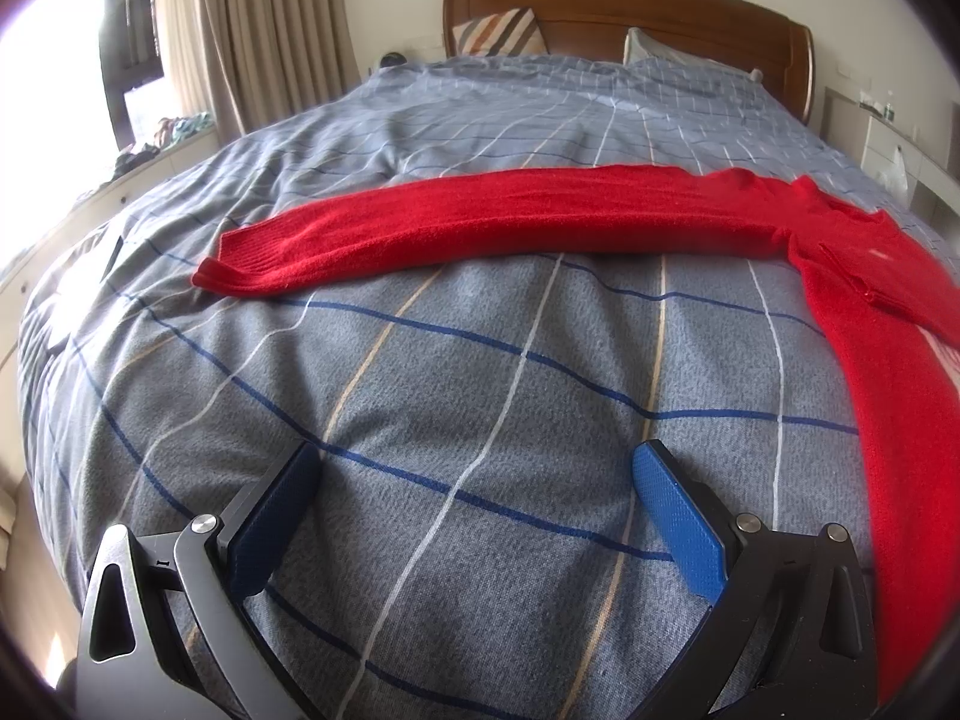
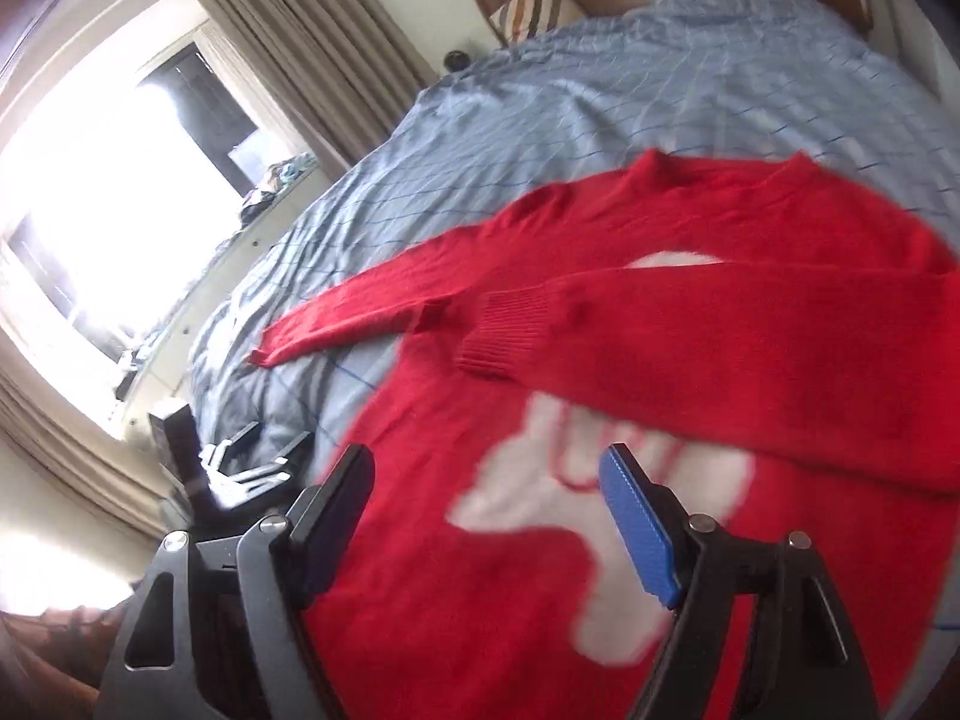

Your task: Fold small clothes

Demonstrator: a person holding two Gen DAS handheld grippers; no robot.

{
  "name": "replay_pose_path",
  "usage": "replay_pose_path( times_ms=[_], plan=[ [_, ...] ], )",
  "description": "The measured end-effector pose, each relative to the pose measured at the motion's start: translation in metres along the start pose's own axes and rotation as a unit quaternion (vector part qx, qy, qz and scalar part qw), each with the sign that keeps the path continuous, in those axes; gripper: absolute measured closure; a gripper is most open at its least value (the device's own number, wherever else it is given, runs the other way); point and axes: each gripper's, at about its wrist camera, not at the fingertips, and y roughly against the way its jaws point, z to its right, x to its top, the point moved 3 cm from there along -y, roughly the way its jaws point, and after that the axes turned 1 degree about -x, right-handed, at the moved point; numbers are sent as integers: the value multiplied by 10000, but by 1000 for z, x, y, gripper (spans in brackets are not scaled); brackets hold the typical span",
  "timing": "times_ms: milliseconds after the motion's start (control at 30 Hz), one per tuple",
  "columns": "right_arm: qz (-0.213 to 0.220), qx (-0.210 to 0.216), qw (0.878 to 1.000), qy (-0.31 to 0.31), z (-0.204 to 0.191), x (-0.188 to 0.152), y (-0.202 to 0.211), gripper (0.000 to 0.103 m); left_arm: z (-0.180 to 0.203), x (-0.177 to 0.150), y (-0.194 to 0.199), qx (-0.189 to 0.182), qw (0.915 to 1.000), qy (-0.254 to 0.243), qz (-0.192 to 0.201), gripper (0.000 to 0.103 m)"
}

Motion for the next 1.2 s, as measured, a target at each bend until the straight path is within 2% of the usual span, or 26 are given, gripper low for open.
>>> replay_pose_path(
  times_ms=[100, 200, 300, 433, 500, 533, 600, 1200],
  plan=[
    [451, -1146, 9921, -226, 66, -17, 48, 25, 0, 0, 0, 1, 10000, 0, 8, 0],
    [731, -2104, 9733, -556, 125, -34, 88, 25, -1, 0, 1, 12, 10000, 1, 17, 0],
    [834, -2633, 9562, -972, 171, -53, 115, 23, -1, 0, 1, 13, 10000, 3, 21, 0],
    [944, -2824, 9435, -1452, 202, -76, 122, 21, -1, 0, 1, 10, 10000, 3, 19, 0],
    [960, -2752, 9412, -1707, 215, -96, 110, 17, -1, 0, 1, 8, 10000, 3, 17, 0],
    [1119, -2696, 9412, -1701, 215, -102, 108, 17, -1, 0, 1, 7, 10000, 3, 18, 0],
    [1266, -2750, 9387, -1651, 212, -101, 112, 17, -1, 0, 1, 14, 10000, -1, 22, 0],
    [1391, -2764, 9373, -1602, 207, -111, 116, 16, -1, -1, 1, 15, 10000, -2, 29, 0]
  ],
)
